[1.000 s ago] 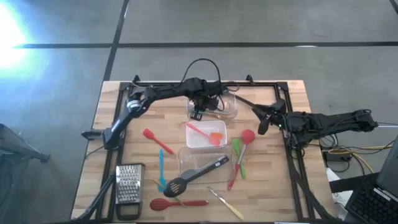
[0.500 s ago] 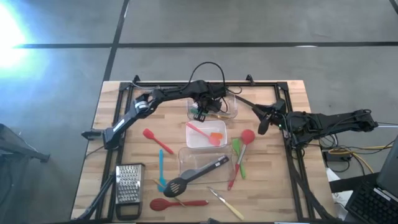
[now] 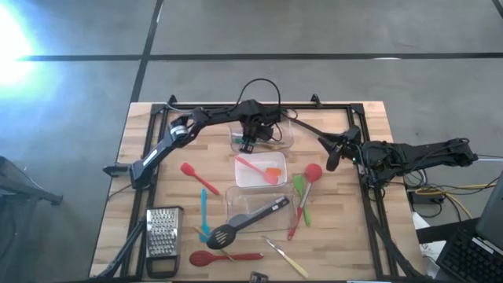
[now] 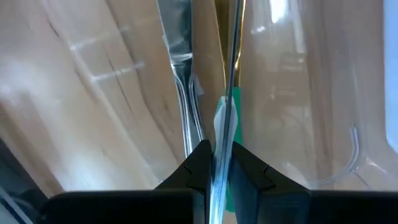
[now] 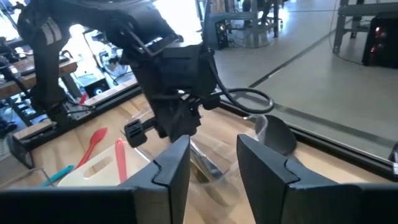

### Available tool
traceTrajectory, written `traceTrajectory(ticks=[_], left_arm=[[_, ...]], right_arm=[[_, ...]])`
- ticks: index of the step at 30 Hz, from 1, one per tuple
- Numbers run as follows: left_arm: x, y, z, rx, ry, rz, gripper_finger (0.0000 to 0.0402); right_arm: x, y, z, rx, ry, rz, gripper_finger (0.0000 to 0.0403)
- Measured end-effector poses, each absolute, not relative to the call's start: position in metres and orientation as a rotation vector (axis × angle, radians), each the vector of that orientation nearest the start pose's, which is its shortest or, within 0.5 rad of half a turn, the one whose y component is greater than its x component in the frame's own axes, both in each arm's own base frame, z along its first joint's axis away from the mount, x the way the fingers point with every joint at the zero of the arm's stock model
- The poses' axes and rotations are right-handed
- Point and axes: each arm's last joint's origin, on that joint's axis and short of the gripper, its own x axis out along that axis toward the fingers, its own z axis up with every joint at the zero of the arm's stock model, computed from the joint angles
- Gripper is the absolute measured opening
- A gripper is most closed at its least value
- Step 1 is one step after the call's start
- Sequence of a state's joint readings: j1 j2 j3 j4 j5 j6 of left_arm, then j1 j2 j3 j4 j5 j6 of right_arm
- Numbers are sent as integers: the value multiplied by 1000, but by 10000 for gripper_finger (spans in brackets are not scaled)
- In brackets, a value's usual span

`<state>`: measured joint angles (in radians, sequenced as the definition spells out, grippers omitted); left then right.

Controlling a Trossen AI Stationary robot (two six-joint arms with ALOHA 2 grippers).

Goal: Pick & Place Kitchen Items
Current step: Put the white knife into the top transparent bin

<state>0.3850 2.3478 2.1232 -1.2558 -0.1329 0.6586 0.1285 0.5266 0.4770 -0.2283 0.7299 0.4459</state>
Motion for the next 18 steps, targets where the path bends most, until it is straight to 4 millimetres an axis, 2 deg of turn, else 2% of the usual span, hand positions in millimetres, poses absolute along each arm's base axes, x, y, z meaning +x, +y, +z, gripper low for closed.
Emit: traceTrajectory(ticks=[18], left_arm=[[432, 181, 195, 396, 1542, -91, 34]], right_arm=[[127, -3, 259, 311, 120, -637, 106]])
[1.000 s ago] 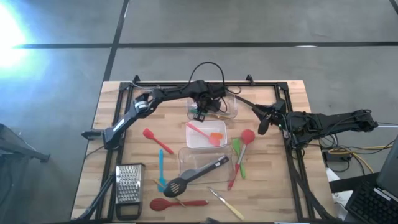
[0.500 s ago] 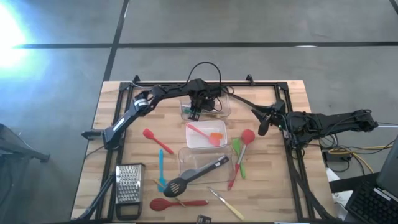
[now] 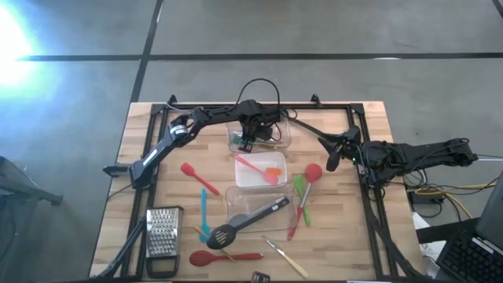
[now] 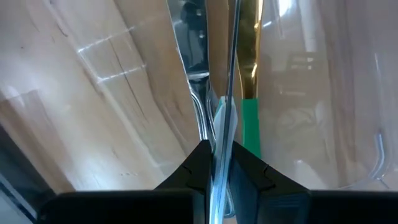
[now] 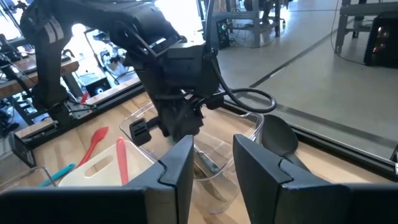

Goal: Pick & Place Kitchen Items
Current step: Put the white knife into the top transparent bin, then put the red spatula into the white bin

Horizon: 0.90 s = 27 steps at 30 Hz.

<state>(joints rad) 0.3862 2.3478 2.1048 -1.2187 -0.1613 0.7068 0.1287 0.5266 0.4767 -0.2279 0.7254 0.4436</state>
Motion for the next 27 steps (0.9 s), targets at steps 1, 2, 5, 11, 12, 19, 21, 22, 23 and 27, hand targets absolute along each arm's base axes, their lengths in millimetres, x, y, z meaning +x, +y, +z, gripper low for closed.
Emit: traceTrajectory(ticks=[1, 2, 5, 11, 12, 19, 21, 22, 23, 27], left_arm=[[432, 181, 195, 404, 1544, -90, 34], [432, 181, 195, 411, 1545, -88, 34], [432, 181, 195, 427, 1545, -88, 52], [434, 178, 196, 444, 1548, -68, 113], [435, 177, 196, 452, 1552, -57, 119], [432, 163, 225, 486, 1557, 16, 132], [428, 158, 245, 482, 1509, 53, 130], [425, 155, 256, 479, 1482, 68, 129], [422, 152, 268, 474, 1453, 81, 128], [404, 139, 317, 439, 1310, 140, 123]], right_arm=[[127, -3, 259, 311, 121, -637, 107], [127, -3, 259, 311, 120, -637, 109], [127, -3, 259, 312, 120, -637, 112], [127, -3, 259, 312, 121, -637, 110], [127, -3, 259, 312, 120, -637, 108], [127, -3, 259, 312, 121, -637, 97], [127, -3, 259, 312, 120, -637, 95], [127, -3, 259, 312, 120, -638, 94], [127, -3, 259, 312, 121, -638, 93], [127, -3, 259, 312, 121, -638, 96]])
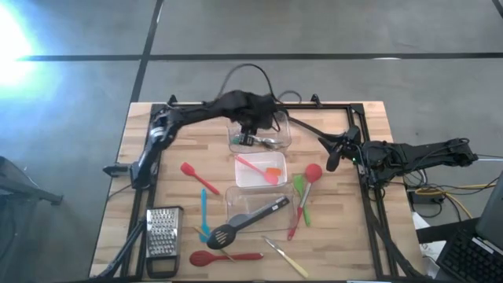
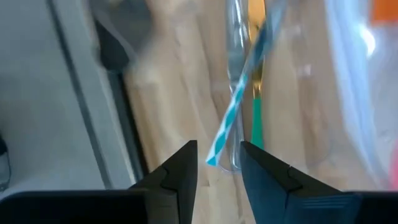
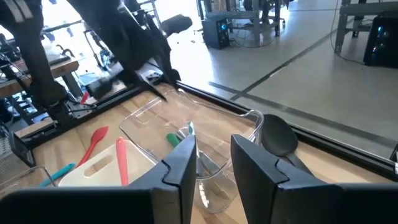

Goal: Pick & Place Kitchen Items
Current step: Put the red spatula into the white bin

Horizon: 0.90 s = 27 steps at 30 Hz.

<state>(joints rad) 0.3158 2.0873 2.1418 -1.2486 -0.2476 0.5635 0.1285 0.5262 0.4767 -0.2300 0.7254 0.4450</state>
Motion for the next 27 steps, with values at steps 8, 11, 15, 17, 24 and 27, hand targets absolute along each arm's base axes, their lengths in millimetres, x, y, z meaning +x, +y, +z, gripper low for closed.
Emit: traceTrajectory(ticks=[8, 11, 15, 17, 24, 27], left_arm=[[346, 111, 413, 303, 994, 242, 121], [326, 100, 435, 248, 902, 218, 122], [310, 85, 451, 186, 804, 225, 121], [304, 78, 453, 175, 766, 223, 122], [294, 52, 426, 161, 647, 214, 122], [284, 44, 409, 171, 584, 246, 122]], right_arm=[[128, -3, 258, 309, 128, -639, 105], [128, -3, 258, 309, 129, -639, 101], [128, -3, 259, 317, 129, -625, 92], [128, -1, 259, 345, 133, -583, 88], [133, 9, 244, 517, 199, -412, 75], [134, 17, 230, 561, 220, -394, 69]])
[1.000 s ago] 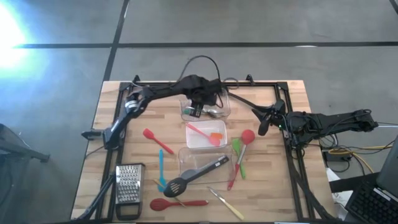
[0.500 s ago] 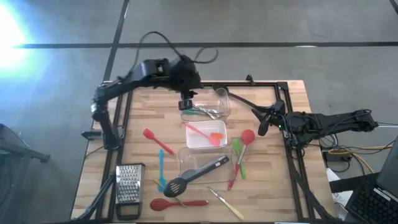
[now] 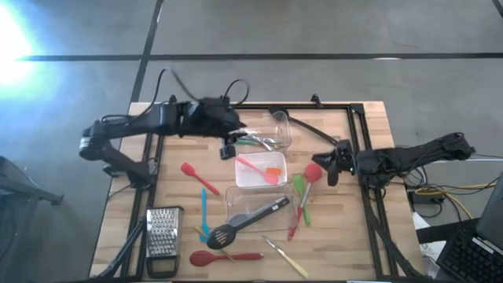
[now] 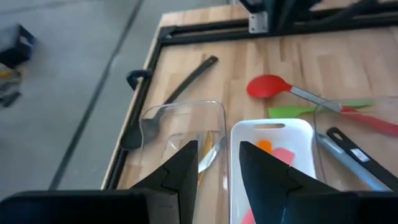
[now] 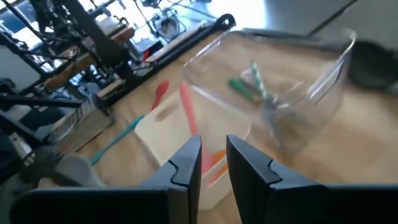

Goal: Pick & Place Kitchen Items
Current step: Put the red spatula into the white bin

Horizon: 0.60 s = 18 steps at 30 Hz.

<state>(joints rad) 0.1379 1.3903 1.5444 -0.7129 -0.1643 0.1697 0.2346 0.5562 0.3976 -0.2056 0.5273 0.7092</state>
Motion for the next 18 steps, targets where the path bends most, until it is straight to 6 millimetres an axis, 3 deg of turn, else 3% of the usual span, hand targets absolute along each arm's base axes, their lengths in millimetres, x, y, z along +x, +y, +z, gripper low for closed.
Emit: traceTrajectory(ticks=[7, 13, 18], left_arm=[[249, 38, 374, 160, 373, 286, 122], [222, 35, 359, 144, 220, 301, 122], [211, 33, 346, 134, 167, 306, 122]], right_arm=[[127, 37, 198, 764, 307, -316, 58], [120, 57, 191, 927, 380, -210, 51], [118, 73, 188, 973, 424, -211, 44]])
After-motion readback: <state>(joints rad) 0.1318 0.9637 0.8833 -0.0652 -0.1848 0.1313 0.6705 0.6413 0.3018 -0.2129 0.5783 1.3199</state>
